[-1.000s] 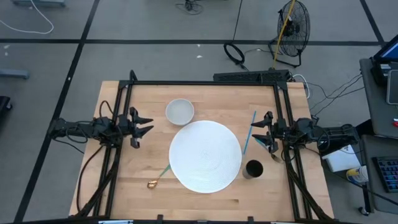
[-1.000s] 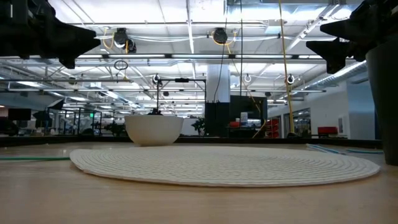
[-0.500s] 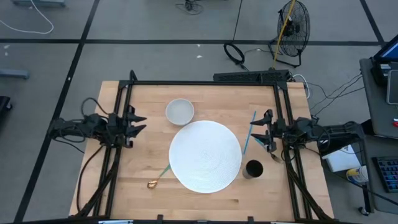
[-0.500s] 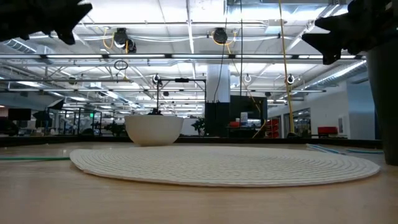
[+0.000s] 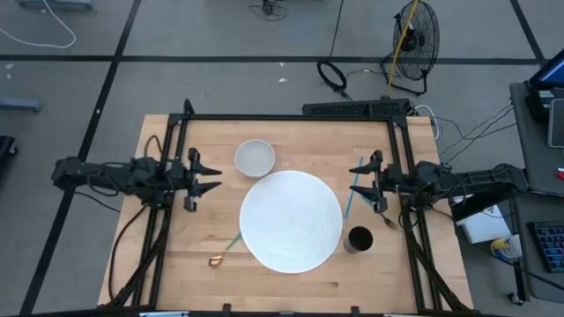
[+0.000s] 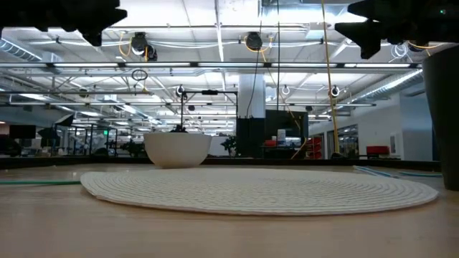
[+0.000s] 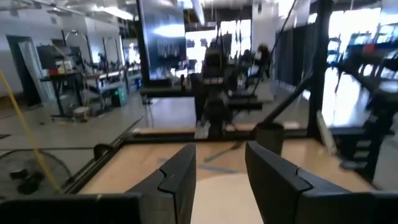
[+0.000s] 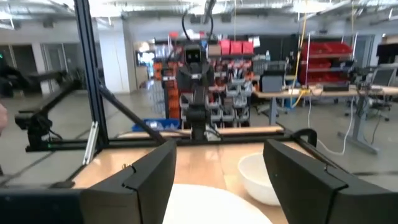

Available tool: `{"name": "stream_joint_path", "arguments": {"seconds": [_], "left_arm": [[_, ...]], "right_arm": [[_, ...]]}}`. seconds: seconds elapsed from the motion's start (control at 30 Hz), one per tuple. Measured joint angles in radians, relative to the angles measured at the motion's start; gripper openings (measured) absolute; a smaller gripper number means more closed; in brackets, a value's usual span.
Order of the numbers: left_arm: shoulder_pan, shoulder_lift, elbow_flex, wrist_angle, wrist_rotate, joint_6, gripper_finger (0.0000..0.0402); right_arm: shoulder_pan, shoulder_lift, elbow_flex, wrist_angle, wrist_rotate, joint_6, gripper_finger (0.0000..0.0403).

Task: Pick & Place Utensil
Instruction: Put the white bowl on the white mat

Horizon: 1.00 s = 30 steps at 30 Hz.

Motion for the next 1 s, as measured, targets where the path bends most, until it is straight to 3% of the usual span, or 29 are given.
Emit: {"name": "stream_joint_path", "arguments": {"seconds": [0.3, 0.5, 0.73, 0.87, 1.0], "left_arm": [[0.000, 0.108, 0.027, -0.018, -0.054, 0.024, 0.0145], [0.029, 0.108, 0.027, -0.035, -0.170, -0.094, 0.0145], [0.142, 0.124, 0.028, -0.109, -0.012, -0.254, 0.0145], [0.179, 0.179, 0.028, -0.097, 0.081, -0.263, 0.0145], [0.223, 0.236, 0.084, -0.148, 0.054, -0.239, 0.0145]], "right_arm": [[0.000, 0.175, 0.106, -0.018, 0.002, -0.051, 0.0238], [0.000, 0.244, 0.229, -0.215, 0.125, -0.044, 0.0238], [0.000, 0.332, 0.301, -0.276, 0.127, -0.046, 0.0238], [0.000, 0.363, 0.301, -0.283, 0.127, -0.046, 0.0238], [0.000, 0.374, 0.301, -0.275, 0.129, -0.044, 0.0238]]}}
